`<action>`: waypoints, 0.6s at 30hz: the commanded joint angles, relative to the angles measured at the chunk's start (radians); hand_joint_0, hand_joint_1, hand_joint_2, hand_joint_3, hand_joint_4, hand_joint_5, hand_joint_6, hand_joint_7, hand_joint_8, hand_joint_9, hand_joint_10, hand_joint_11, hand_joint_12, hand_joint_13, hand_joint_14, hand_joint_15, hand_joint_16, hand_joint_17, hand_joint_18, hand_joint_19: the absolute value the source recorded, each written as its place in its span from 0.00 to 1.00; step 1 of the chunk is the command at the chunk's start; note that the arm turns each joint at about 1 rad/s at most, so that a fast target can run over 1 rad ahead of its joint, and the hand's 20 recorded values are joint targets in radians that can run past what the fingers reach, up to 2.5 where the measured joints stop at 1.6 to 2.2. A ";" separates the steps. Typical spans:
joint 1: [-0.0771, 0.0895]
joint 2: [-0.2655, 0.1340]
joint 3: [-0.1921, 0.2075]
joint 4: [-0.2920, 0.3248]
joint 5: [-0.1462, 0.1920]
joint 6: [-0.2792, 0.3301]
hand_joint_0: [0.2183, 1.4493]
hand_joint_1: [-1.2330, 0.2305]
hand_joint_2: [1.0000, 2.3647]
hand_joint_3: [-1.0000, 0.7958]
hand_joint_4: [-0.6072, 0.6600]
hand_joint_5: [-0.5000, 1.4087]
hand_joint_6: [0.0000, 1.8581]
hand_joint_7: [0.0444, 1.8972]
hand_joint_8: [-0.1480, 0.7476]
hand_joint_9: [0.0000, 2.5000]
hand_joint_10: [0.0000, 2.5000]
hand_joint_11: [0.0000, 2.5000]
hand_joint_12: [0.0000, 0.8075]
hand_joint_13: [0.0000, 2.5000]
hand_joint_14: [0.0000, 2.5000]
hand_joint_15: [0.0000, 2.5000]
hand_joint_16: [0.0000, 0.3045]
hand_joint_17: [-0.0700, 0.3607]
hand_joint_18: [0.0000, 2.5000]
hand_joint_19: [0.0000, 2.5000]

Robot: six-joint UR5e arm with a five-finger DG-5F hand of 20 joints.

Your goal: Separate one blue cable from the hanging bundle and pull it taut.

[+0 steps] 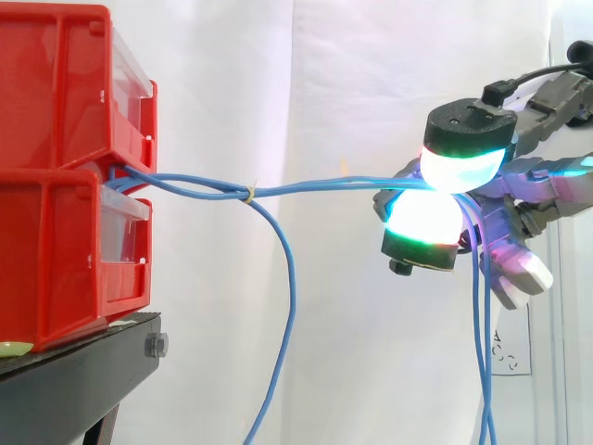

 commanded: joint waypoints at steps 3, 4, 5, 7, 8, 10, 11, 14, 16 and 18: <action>0.000 0.000 -0.001 0.008 0.002 -0.017 0.42 0.31 0.01 0.38 0.49 0.34 0.27 0.67 0.27 0.75 0.00 0.11 0.28 0.50 0.01 0.16 0.16 0.42 0.35 0.25; 0.000 0.000 0.001 0.009 0.002 -0.016 0.42 0.31 0.01 0.38 0.49 0.34 0.27 0.67 0.28 0.75 0.01 0.11 0.28 0.50 0.01 0.16 0.16 0.42 0.35 0.25; 0.000 0.000 0.001 0.009 0.002 -0.016 0.42 0.31 0.01 0.38 0.50 0.33 0.27 0.67 0.28 0.75 0.00 0.11 0.28 0.50 0.01 0.16 0.16 0.42 0.35 0.25; 0.000 0.000 0.001 0.009 0.002 -0.017 0.40 0.29 0.01 0.35 0.51 0.33 0.27 0.68 0.28 0.75 0.00 0.11 0.28 0.50 0.01 0.16 0.16 0.42 0.35 0.25; 0.000 0.000 0.001 0.009 0.002 -0.017 0.37 0.30 0.00 0.32 0.52 0.33 0.27 0.68 0.27 0.75 0.00 0.11 0.28 0.50 0.01 0.16 0.16 0.42 0.35 0.25; 0.000 0.000 0.001 0.009 0.002 -0.017 0.30 0.36 0.00 0.28 0.52 0.33 0.27 0.68 0.27 0.75 0.00 0.10 0.28 0.50 0.01 0.16 0.17 0.43 0.35 0.25; 0.000 0.000 -0.001 0.009 0.002 -0.017 0.27 0.40 0.00 0.28 0.53 0.33 0.27 0.67 0.28 0.75 0.00 0.10 0.29 0.50 0.01 0.16 0.17 0.43 0.35 0.25; 0.000 0.000 0.001 0.009 0.002 -0.017 0.23 0.50 0.00 0.28 0.53 0.34 0.27 0.67 0.28 0.76 0.00 0.09 0.30 0.51 0.01 0.15 0.18 0.45 0.36 0.24; 0.000 0.000 -0.001 0.009 0.002 -0.017 0.23 0.54 0.00 0.28 0.52 0.34 0.27 0.67 0.28 0.76 0.00 0.09 0.30 0.51 0.01 0.15 0.18 0.45 0.36 0.24; 0.000 0.000 0.001 0.009 0.002 -0.017 0.27 0.55 0.00 0.28 0.51 0.34 0.27 0.67 0.27 0.76 0.00 0.10 0.29 0.51 0.01 0.16 0.17 0.44 0.35 0.24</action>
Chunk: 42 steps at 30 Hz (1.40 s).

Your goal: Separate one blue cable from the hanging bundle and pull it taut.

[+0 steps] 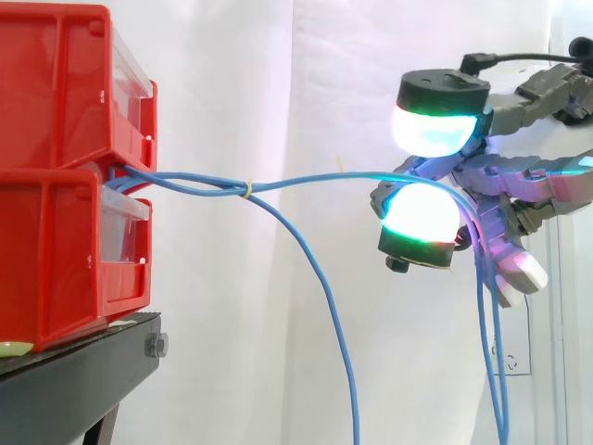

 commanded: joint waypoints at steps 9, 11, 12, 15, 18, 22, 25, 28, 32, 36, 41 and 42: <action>-0.001 0.000 -0.001 0.000 0.000 0.000 0.41 0.39 0.00 0.30 0.49 0.34 0.27 0.67 0.25 0.76 0.00 0.11 0.29 0.50 0.01 0.16 0.16 0.42 0.35 0.25; -0.001 -0.001 -0.001 0.000 0.000 0.000 0.42 0.38 0.01 0.32 0.50 0.34 0.27 0.67 0.26 0.76 0.00 0.11 0.29 0.50 0.01 0.16 0.16 0.41 0.35 0.25; -0.001 0.000 0.001 0.000 0.000 0.000 0.42 0.38 0.01 0.33 0.50 0.34 0.27 0.67 0.26 0.76 0.00 0.11 0.29 0.50 0.01 0.16 0.16 0.41 0.35 0.25; -0.001 -0.001 -0.001 0.000 0.000 0.000 0.42 0.35 0.01 0.37 0.48 0.34 0.27 0.67 0.26 0.76 0.01 0.11 0.29 0.50 0.01 0.16 0.16 0.42 0.35 0.25; -0.001 -0.001 0.001 0.002 0.000 0.000 0.41 0.31 0.01 0.40 0.48 0.34 0.27 0.67 0.26 0.76 0.01 0.11 0.29 0.50 0.01 0.16 0.16 0.42 0.35 0.25; -0.001 0.000 -0.001 0.002 0.000 0.000 0.37 0.23 0.01 0.40 0.53 0.33 0.27 0.69 0.27 0.75 0.00 0.11 0.29 0.50 0.01 0.16 0.17 0.43 0.35 0.24; -0.001 0.000 -0.001 0.002 0.000 0.000 0.32 0.21 0.01 0.36 0.55 0.33 0.27 0.69 0.28 0.74 0.00 0.11 0.30 0.49 0.01 0.16 0.17 0.44 0.34 0.25; -0.001 0.000 0.001 0.002 0.000 0.000 0.25 0.24 0.00 0.28 0.56 0.33 0.27 0.70 0.30 0.74 0.00 0.10 0.31 0.49 0.01 0.16 0.18 0.46 0.35 0.24; -0.001 0.000 -0.001 0.002 0.000 0.000 0.19 0.35 0.00 0.28 0.57 0.33 0.27 0.68 0.32 0.75 0.00 0.09 0.34 0.51 0.01 0.15 0.21 0.49 0.36 0.22; -0.001 0.000 -0.001 0.002 0.000 0.000 0.22 0.52 0.00 0.28 0.53 0.34 0.27 0.67 0.29 0.75 0.00 0.09 0.31 0.50 0.01 0.15 0.19 0.47 0.35 0.23; -0.003 0.000 -0.001 0.002 0.000 0.000 0.33 0.54 0.00 0.28 0.51 0.34 0.27 0.67 0.25 0.76 0.00 0.10 0.28 0.50 0.01 0.16 0.16 0.42 0.34 0.25; -0.003 0.000 0.001 0.002 0.000 0.000 0.35 0.52 0.00 0.28 0.52 0.34 0.27 0.67 0.25 0.76 0.00 0.10 0.28 0.50 0.01 0.16 0.16 0.42 0.34 0.25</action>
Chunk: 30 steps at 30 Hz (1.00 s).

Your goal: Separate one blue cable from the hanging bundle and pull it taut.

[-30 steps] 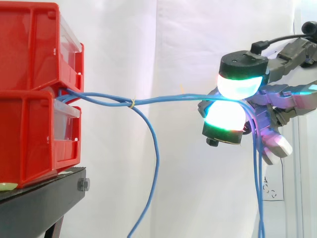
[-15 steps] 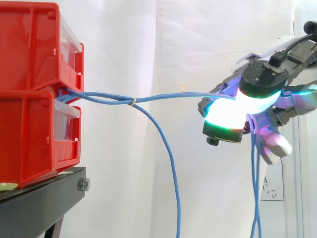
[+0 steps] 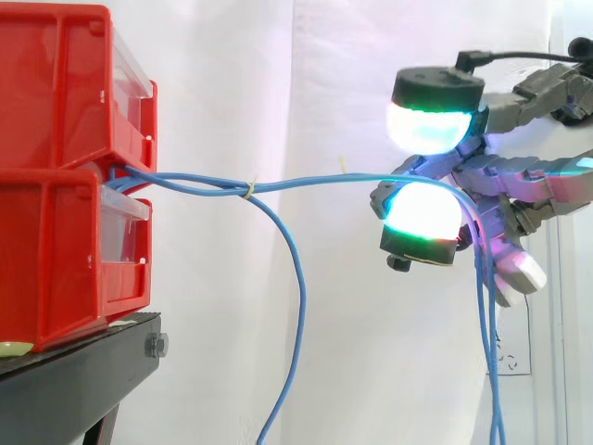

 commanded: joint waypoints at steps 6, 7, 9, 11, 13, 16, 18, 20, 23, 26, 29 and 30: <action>-0.002 0.000 -0.001 0.000 0.000 0.000 0.42 0.41 0.01 0.34 0.54 0.34 0.27 0.68 0.24 0.77 0.01 0.12 0.29 0.51 0.01 0.16 0.16 0.42 0.36 0.25; -0.002 0.000 0.001 0.000 0.000 0.000 0.42 0.40 0.01 0.36 0.54 0.34 0.27 0.68 0.25 0.77 0.01 0.11 0.29 0.51 0.01 0.16 0.16 0.42 0.35 0.25; -0.002 0.000 -0.001 0.000 0.000 0.000 0.42 0.38 0.01 0.38 0.52 0.34 0.27 0.68 0.27 0.77 0.01 0.12 0.29 0.51 0.01 0.16 0.16 0.42 0.35 0.25; -0.002 0.000 -0.001 0.000 0.000 0.000 0.41 0.35 0.01 0.41 0.50 0.34 0.27 0.67 0.27 0.77 0.01 0.12 0.29 0.50 0.01 0.16 0.16 0.42 0.35 0.25; -0.002 0.000 -0.001 0.000 0.000 0.000 0.40 0.30 0.01 0.40 0.51 0.34 0.27 0.68 0.28 0.76 0.01 0.11 0.29 0.50 0.01 0.16 0.16 0.42 0.35 0.24; -0.001 -0.001 -0.001 0.000 0.000 0.000 0.38 0.22 0.01 0.40 0.54 0.33 0.27 0.69 0.31 0.74 0.01 0.11 0.30 0.49 0.01 0.16 0.17 0.43 0.35 0.24; -0.002 0.000 -0.001 0.000 0.000 0.000 0.36 0.18 0.01 0.37 0.55 0.33 0.27 0.70 0.30 0.73 0.01 0.12 0.30 0.49 0.01 0.16 0.17 0.43 0.34 0.24; -0.002 -0.001 -0.001 0.000 0.000 0.000 0.34 0.16 0.01 0.34 0.56 0.33 0.27 0.70 0.31 0.73 0.01 0.12 0.31 0.48 0.01 0.16 0.17 0.44 0.34 0.24; -0.002 0.000 -0.001 0.000 0.000 0.000 0.27 0.18 0.00 0.28 0.57 0.33 0.27 0.70 0.31 0.73 0.01 0.12 0.32 0.48 0.01 0.16 0.18 0.45 0.34 0.24; -0.002 0.000 -0.001 0.000 0.000 0.000 0.22 0.27 0.00 0.28 0.57 0.33 0.27 0.68 0.31 0.74 0.00 0.11 0.32 0.49 0.01 0.15 0.19 0.47 0.35 0.23; -0.001 -0.001 -0.001 0.000 0.000 0.000 0.21 0.40 0.00 0.28 0.55 0.33 0.27 0.67 0.30 0.76 0.00 0.10 0.32 0.50 0.01 0.15 0.20 0.48 0.36 0.22; -0.002 0.000 -0.001 0.000 0.000 0.000 0.21 0.43 0.00 0.28 0.54 0.33 0.27 0.67 0.30 0.76 0.00 0.09 0.32 0.50 0.01 0.15 0.20 0.48 0.36 0.22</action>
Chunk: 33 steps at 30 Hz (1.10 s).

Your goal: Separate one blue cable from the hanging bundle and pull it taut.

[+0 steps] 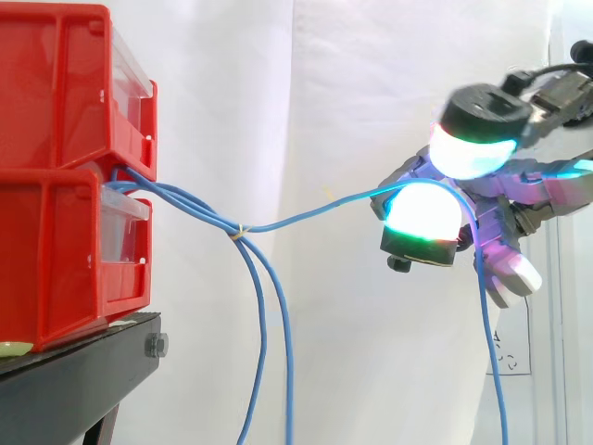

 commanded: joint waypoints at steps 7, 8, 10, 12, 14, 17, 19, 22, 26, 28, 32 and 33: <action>-0.001 0.000 0.001 0.000 0.000 0.000 0.30 0.61 0.00 0.28 0.50 0.34 0.27 0.67 0.25 0.77 0.00 0.09 0.28 0.50 0.01 0.16 0.17 0.43 0.34 0.24; -0.001 0.000 0.001 0.000 0.000 0.000 0.32 0.59 0.00 0.28 0.50 0.34 0.27 0.67 0.24 0.77 0.00 0.10 0.28 0.50 0.01 0.16 0.16 0.42 0.34 0.24; -0.001 0.000 0.000 0.000 0.000 0.000 0.37 0.53 0.00 0.28 0.51 0.34 0.27 0.66 0.24 0.77 0.00 0.10 0.28 0.50 0.01 0.16 0.16 0.42 0.35 0.24; -0.001 0.000 0.001 0.000 0.000 0.000 0.41 0.44 0.00 0.28 0.52 0.34 0.27 0.67 0.23 0.77 0.00 0.10 0.28 0.50 0.01 0.15 0.16 0.42 0.35 0.24; -0.001 0.000 0.000 0.000 0.000 0.000 0.44 0.40 0.01 0.32 0.52 0.34 0.27 0.67 0.24 0.77 0.00 0.10 0.29 0.50 0.01 0.16 0.16 0.42 0.35 0.25; -0.001 -0.001 0.000 0.000 0.000 0.000 0.45 0.37 0.01 0.36 0.52 0.34 0.27 0.67 0.23 0.77 0.01 0.11 0.29 0.50 0.01 0.16 0.16 0.41 0.34 0.25; -0.001 0.000 0.000 0.000 0.000 0.000 0.45 0.35 0.01 0.39 0.50 0.34 0.27 0.67 0.25 0.76 0.00 0.10 0.29 0.50 0.01 0.16 0.16 0.42 0.34 0.25; -0.001 0.000 0.000 0.000 0.000 0.000 0.44 0.34 0.01 0.42 0.48 0.34 0.27 0.66 0.26 0.76 0.00 0.11 0.29 0.50 0.01 0.16 0.16 0.42 0.34 0.25; -0.001 0.000 0.001 0.000 0.000 0.000 0.43 0.33 0.01 0.44 0.46 0.34 0.27 0.67 0.26 0.76 0.00 0.11 0.29 0.50 0.01 0.16 0.16 0.42 0.34 0.25; -0.001 0.000 0.000 0.000 0.000 0.000 0.41 0.33 0.01 0.41 0.47 0.34 0.27 0.68 0.26 0.76 0.00 0.11 0.29 0.50 0.01 0.16 0.16 0.42 0.34 0.24; 0.001 0.000 0.001 0.000 0.000 0.000 0.24 0.41 0.00 0.28 0.54 0.34 0.27 0.69 0.29 0.75 0.00 0.08 0.30 0.50 0.01 0.16 0.19 0.46 0.35 0.24; -0.001 0.000 0.001 0.000 0.000 0.000 0.23 0.42 0.00 0.28 0.54 0.34 0.27 0.69 0.29 0.75 0.00 0.08 0.31 0.50 0.01 0.15 0.19 0.47 0.36 0.23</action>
